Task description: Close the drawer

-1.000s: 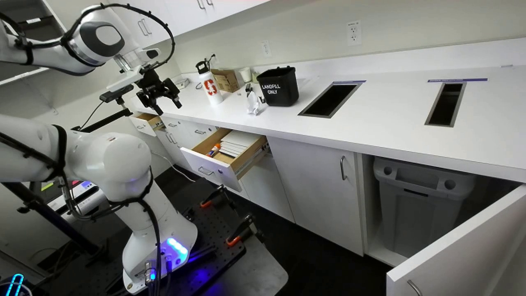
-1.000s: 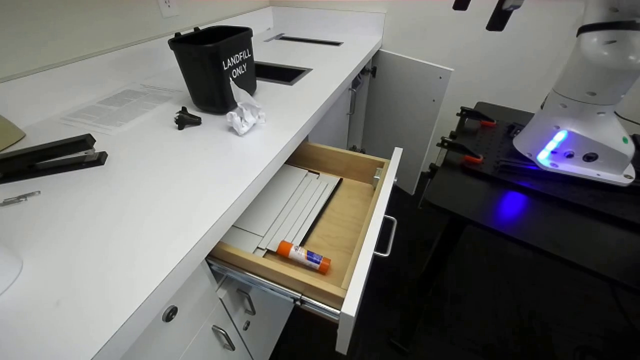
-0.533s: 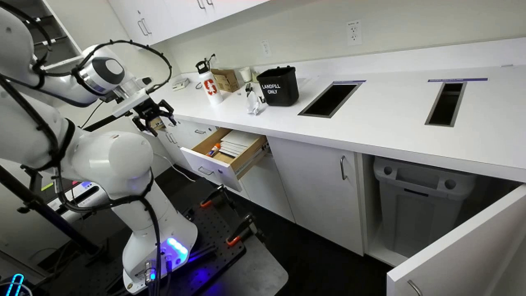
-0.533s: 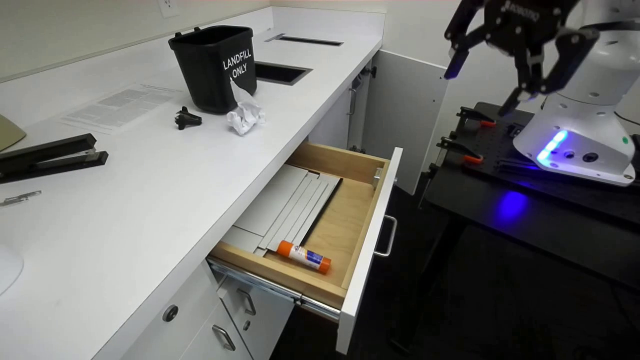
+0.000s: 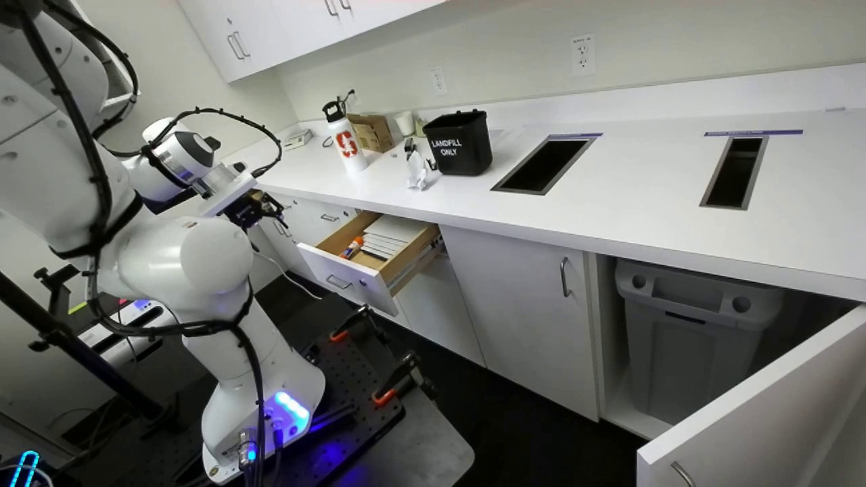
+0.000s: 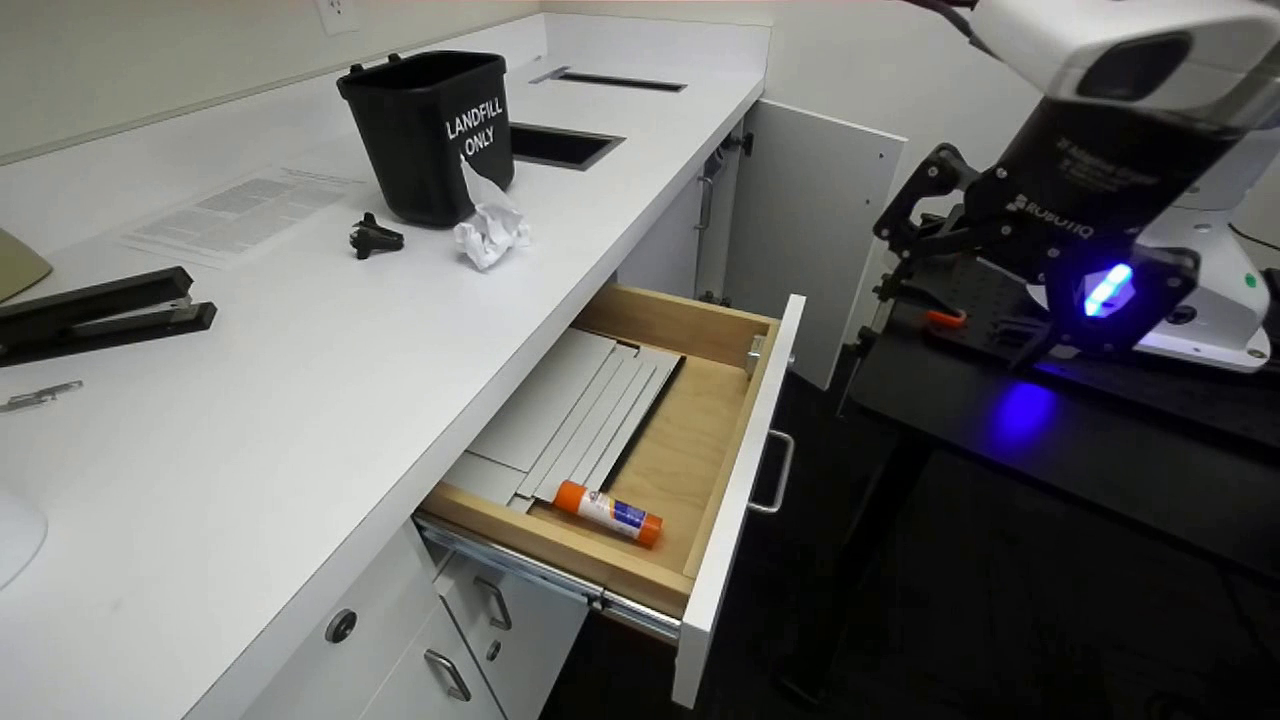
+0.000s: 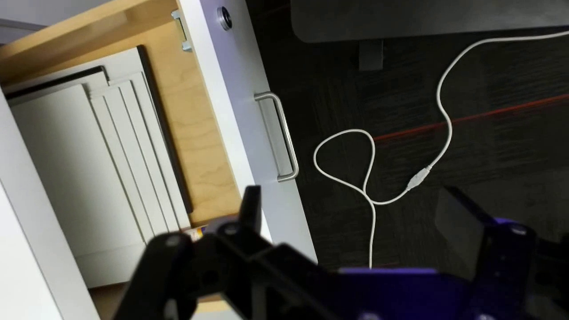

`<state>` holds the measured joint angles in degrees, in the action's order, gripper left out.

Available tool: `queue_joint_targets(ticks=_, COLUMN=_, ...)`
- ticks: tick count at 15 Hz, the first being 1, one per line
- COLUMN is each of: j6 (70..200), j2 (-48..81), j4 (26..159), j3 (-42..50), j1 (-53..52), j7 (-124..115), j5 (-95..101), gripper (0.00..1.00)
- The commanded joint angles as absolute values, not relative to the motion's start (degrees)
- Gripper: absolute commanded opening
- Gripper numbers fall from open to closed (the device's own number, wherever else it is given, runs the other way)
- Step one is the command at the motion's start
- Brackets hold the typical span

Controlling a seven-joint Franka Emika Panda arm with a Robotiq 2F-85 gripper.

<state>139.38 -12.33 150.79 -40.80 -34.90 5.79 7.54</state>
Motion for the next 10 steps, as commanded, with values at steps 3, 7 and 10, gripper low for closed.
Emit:
queue_joint_targets(ticks=3, j6=139.3, j2=-11.7, j4=150.3, j3=-40.3, j1=-35.3, j7=5.9, j5=8.2, gripper=1.0)
queue_joint_targets(ticks=7, j6=145.5, j2=-6.1, j4=151.8, j3=-41.9, j1=-35.0, j7=11.5, j5=17.3, gripper=1.0)
queue_joint_targets(ticks=10, j6=151.0, j2=-0.2, j4=152.3, j3=-42.6, j1=-33.9, j7=11.4, j5=27.7, gripper=1.0)
